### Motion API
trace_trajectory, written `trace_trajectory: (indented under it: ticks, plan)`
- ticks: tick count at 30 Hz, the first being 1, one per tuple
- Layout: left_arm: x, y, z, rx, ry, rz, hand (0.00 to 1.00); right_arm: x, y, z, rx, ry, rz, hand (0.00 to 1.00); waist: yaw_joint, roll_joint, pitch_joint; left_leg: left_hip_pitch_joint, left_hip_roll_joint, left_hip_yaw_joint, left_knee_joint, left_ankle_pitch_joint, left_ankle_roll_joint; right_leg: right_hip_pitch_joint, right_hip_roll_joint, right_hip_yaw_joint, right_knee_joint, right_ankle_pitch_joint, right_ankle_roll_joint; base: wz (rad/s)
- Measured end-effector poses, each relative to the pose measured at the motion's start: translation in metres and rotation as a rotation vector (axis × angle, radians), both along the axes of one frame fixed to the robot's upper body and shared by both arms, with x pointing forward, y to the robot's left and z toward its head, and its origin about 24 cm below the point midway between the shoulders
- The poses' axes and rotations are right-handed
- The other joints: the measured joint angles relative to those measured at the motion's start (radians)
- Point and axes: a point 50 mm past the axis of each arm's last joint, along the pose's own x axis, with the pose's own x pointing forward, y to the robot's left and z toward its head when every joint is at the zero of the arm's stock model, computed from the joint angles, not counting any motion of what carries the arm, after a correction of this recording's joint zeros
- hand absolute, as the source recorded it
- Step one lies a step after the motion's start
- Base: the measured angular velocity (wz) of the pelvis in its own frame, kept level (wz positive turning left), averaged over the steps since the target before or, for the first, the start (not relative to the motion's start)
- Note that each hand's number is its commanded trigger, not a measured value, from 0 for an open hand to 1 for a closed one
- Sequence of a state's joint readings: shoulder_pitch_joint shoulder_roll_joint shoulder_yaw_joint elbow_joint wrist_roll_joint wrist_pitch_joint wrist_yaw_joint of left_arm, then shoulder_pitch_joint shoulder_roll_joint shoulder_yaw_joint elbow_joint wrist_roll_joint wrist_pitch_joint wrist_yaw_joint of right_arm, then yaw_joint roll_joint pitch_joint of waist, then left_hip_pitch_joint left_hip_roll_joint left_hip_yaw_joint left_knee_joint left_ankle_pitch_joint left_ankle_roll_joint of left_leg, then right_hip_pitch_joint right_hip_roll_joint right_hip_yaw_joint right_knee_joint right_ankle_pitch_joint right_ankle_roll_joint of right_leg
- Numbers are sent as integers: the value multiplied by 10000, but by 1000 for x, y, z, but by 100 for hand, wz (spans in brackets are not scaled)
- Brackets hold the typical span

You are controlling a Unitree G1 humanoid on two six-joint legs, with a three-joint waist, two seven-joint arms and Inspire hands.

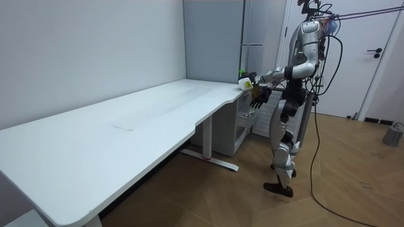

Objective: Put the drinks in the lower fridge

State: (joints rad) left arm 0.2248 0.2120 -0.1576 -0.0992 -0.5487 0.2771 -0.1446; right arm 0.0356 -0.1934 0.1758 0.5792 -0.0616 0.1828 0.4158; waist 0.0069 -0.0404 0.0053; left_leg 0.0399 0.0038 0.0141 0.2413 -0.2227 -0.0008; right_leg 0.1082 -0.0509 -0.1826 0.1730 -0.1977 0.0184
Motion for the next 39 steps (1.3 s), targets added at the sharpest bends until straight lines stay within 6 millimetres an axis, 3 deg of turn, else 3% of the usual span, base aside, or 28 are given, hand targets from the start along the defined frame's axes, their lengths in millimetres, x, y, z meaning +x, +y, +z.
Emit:
trace_trajectory:
  ticks: [3, 11, 21, 28, 39]
  plan:
    - [-1, -2, 0, -88, -41, -191, 100, 5, 8, 8, 808, -226, 567, 0, -7, -3, 2, 62, 4, 9, -2, 0, 0, 85, -14, -127, -11, -2, 2, 8]
    - [0, -5, 1, 600, -401, -493, 100, -5, 30, 13, 1998, 250, 2395, 0, 14, -85, 37, 27, 2, 56, -40, -1, 1, 30, -29, -123, -16, -8, 10, -1]
    - [-2, -16, 1, 713, -698, -938, 100, -6, 35, 18, 2796, 450, 3053, 0, 3, -145, 7, -104, 33, 66, -4, -1, 1, -89, -12, -112, 109, -7, 9, 0]
    - [4, -18, 12, 854, -1404, -1045, 100, -6, 41, 24, 3540, 401, 3644, 0, -24, -365, 140, -118, 61, 108, 90, -2, 0, -105, -9, -106, 162, -3, 3, 0]
    - [5, -36, 23, 1082, -2246, -2116, 100, -11, 54, 29, 5252, 715, 4006, 0, -29, -326, 114, -122, 78, 124, 109, -6, 1, -212, -4, -79, 340, 3, -6, -2]
